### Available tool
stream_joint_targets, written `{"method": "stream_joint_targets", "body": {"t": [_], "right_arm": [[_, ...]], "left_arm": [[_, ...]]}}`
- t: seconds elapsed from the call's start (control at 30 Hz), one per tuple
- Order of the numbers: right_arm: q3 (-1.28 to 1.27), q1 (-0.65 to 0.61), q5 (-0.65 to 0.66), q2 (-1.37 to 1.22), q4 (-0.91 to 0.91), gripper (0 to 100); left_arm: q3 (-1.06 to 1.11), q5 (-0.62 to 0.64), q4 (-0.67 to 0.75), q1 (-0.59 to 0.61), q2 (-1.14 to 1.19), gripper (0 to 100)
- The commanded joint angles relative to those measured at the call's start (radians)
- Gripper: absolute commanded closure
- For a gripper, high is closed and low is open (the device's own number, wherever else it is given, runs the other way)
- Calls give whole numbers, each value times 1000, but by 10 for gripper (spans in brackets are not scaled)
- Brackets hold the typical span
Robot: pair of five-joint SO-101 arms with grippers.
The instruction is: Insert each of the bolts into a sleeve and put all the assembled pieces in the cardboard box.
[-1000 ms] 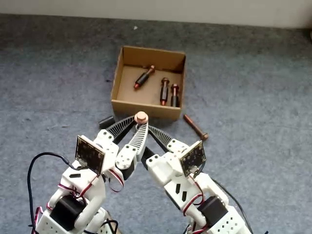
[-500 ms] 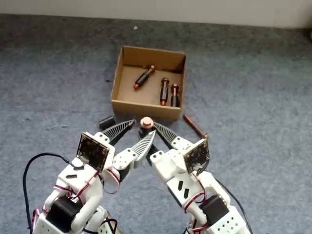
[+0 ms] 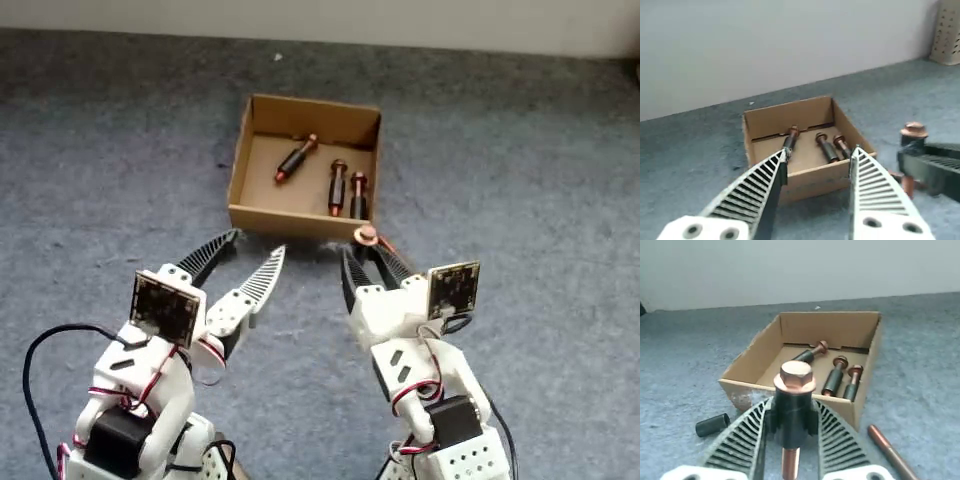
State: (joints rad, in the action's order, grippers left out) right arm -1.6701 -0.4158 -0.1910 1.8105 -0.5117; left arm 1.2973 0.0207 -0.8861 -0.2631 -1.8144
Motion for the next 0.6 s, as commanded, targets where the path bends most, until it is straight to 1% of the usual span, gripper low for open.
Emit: {"method": "stream_joint_targets", "body": {"t": [0.0,0.13,0.23,0.3,0.4,0.57], "right_arm": [[-128,48,-12,21,-8,995],[-128,47,0,19,-58,995],[-128,47,51,19,-91,995],[-128,47,57,19,-97,995],[-128,48,57,19,-97,995],[-68,47,58,18,-96,995]], "left_arm": [[77,-101,0,150,-4,820],[189,-110,-3,291,-4,825],[285,-112,-3,357,-4,826],[338,-112,-5,394,-4,828],[398,-114,-5,440,-4,828],[398,-114,-97,449,-4,829]]}}
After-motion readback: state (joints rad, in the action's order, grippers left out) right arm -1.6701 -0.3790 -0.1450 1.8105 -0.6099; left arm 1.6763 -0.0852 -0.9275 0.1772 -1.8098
